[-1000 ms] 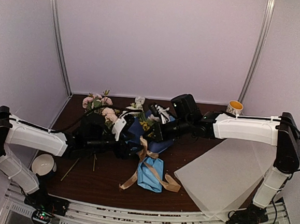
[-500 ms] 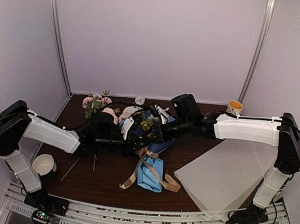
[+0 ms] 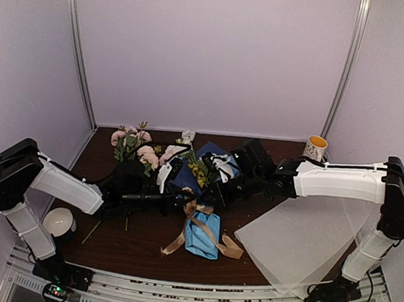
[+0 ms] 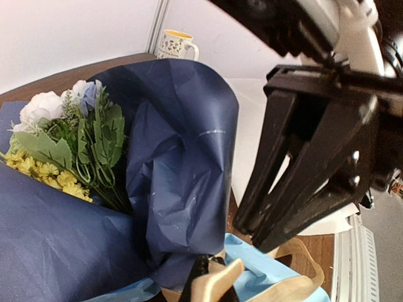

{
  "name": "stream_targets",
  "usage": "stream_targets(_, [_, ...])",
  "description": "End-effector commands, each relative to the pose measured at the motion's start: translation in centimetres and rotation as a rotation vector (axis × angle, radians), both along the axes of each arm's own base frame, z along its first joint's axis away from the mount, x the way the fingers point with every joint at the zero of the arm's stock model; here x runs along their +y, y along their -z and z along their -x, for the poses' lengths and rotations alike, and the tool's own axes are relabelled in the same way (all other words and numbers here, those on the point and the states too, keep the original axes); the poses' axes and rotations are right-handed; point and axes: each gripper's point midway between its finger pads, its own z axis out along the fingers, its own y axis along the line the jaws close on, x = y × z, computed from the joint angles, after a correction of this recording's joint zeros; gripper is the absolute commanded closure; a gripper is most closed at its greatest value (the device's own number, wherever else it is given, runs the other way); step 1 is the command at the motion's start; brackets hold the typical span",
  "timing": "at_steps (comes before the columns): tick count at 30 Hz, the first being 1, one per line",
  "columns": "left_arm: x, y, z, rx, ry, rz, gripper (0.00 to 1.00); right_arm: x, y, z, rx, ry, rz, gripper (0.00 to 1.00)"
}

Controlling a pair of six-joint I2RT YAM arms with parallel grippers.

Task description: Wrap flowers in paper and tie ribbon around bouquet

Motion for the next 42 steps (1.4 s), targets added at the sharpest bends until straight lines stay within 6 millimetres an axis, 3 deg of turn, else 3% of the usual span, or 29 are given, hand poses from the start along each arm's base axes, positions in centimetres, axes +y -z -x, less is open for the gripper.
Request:
stream_targets(1, [0.2, -2.5, -0.2, -0.046, -0.015, 0.089, 1.0, -0.8, 2.6, -0.3, -0.058, 0.015, 0.139, 0.84])
stream_targets(12, [0.7, -2.0, 0.3, -0.036, -0.011, 0.091, 1.0, -0.3, 4.4, -2.2, -0.119, -0.002, 0.249, 0.61])
stream_targets(18, [0.6, -2.0, 0.3, -0.04, -0.008, 0.088, 1.0, -0.4, 5.6, -2.5, -0.119, -0.007, 0.284, 0.6])
stream_targets(21, [0.7, -1.9, 0.3, -0.038, -0.011, 0.085, 1.0, -0.4, 6.1, -2.5, -0.117, -0.011, 0.294, 0.65])
stream_targets(27, [1.1, -1.8, 0.5, -0.041, -0.017, 0.087, 1.0, -0.5, 5.7, -2.8, -0.114, 0.024, 0.279, 0.99])
stream_targets(31, [1.8, -1.4, 0.5, -0.046, -0.046, 0.082, 1.0, -0.4, 4.7, -2.3, -0.105, 0.02, 0.233, 1.0])
stream_targets(36, [2.7, -0.7, 0.5, -0.048, -0.08, 0.061, 0.84, -0.4, 4.0, -1.1, -0.08, -0.018, 0.19, 1.0])
stream_targets(42, [4.9, -1.2, 0.5, -0.092, -0.158, 0.052, 0.35, -0.1, 3.7, 0.4, -0.04, -0.057, 0.128, 1.0])
